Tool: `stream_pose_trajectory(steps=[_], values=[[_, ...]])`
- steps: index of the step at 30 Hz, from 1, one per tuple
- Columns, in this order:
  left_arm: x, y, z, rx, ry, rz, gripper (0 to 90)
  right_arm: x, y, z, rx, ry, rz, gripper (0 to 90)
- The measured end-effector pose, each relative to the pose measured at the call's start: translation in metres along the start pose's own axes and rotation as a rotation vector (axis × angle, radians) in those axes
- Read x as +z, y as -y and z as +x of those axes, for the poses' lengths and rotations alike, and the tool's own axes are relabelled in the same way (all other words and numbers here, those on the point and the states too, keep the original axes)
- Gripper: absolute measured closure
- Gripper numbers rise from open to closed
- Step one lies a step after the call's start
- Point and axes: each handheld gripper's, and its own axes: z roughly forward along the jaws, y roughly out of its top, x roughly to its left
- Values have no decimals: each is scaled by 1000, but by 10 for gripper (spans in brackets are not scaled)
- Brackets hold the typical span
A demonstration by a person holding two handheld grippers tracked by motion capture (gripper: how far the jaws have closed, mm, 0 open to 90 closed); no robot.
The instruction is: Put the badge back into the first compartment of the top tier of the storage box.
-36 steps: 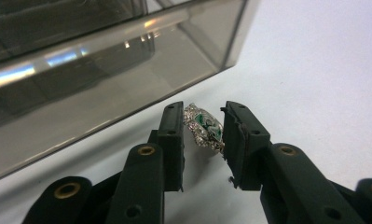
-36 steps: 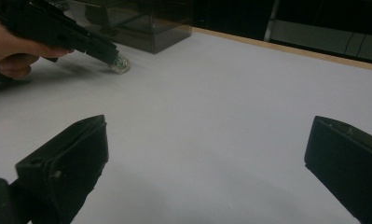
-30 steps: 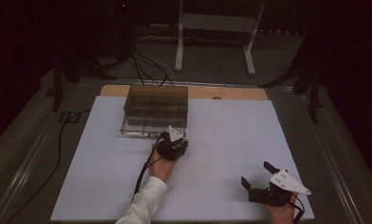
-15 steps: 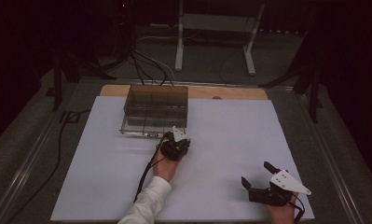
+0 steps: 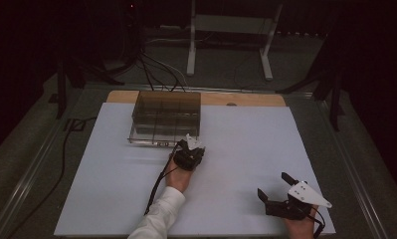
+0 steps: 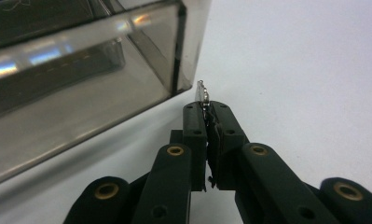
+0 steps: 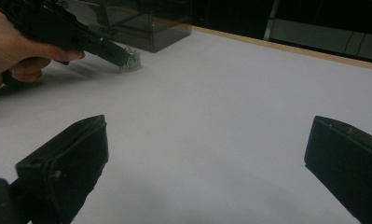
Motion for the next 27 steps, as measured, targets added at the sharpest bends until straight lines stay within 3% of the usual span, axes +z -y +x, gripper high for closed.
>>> stream_pose_trajectory(steps=[27], values=[[-14, -4, 2, -10, 42, -18, 883, 0, 0, 0, -2, 0, 1, 0]])
